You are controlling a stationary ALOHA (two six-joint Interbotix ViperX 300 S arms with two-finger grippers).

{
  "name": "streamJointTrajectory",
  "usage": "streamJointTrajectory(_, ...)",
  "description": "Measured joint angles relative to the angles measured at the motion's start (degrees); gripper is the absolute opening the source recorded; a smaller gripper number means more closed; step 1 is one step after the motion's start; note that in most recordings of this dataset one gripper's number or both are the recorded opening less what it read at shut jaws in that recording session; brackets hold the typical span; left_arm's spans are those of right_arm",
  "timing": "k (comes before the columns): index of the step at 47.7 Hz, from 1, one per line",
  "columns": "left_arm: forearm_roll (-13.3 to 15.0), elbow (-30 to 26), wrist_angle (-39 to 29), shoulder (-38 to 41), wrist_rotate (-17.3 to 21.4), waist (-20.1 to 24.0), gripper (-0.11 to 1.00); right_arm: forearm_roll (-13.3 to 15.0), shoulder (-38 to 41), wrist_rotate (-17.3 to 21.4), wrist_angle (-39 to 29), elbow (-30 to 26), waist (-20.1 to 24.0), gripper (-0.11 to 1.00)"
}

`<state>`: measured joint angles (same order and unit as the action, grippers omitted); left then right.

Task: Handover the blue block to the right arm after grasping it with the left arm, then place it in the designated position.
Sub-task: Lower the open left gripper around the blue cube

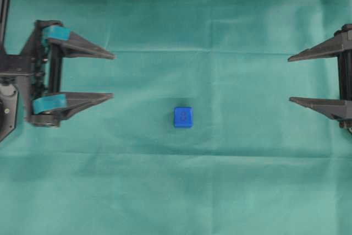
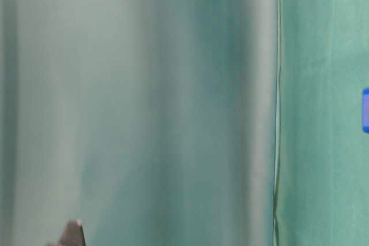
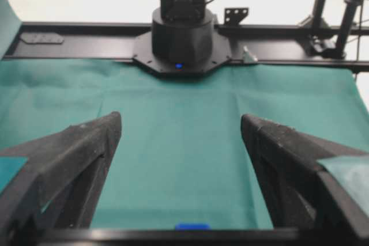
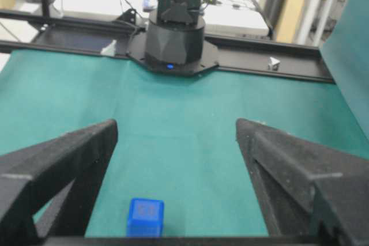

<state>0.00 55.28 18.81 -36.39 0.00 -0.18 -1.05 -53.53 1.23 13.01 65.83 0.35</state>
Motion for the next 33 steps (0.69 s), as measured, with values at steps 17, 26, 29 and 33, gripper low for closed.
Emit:
streamJointTrajectory(17, 0.00, -8.17, 1.14, 11.16, 0.09, -0.09, 1.00, 0.44, 0.18, -0.09, 0.09, 0.00, 0.00, 0.94)
streamJointTrajectory(26, 0.09, -12.92, 1.14, 16.35, 0.09, -0.09, 1.00, 0.44, 0.09, 0.00, 0.00, 0.00, 0.00, 0.94)
streamJointTrajectory(29, 0.00, -14.41, 0.88, 17.75, 0.18, -0.09, 1.00, 0.44, 0.18, -0.09, 0.09, 0.00, 0.00, 0.94)
streamJointTrajectory(33, 0.00, -16.17, 0.53, 19.34, 0.26, -0.09, 1.00, 0.44, 0.18, -0.09, 0.00, 0.00, 0.00, 0.94)
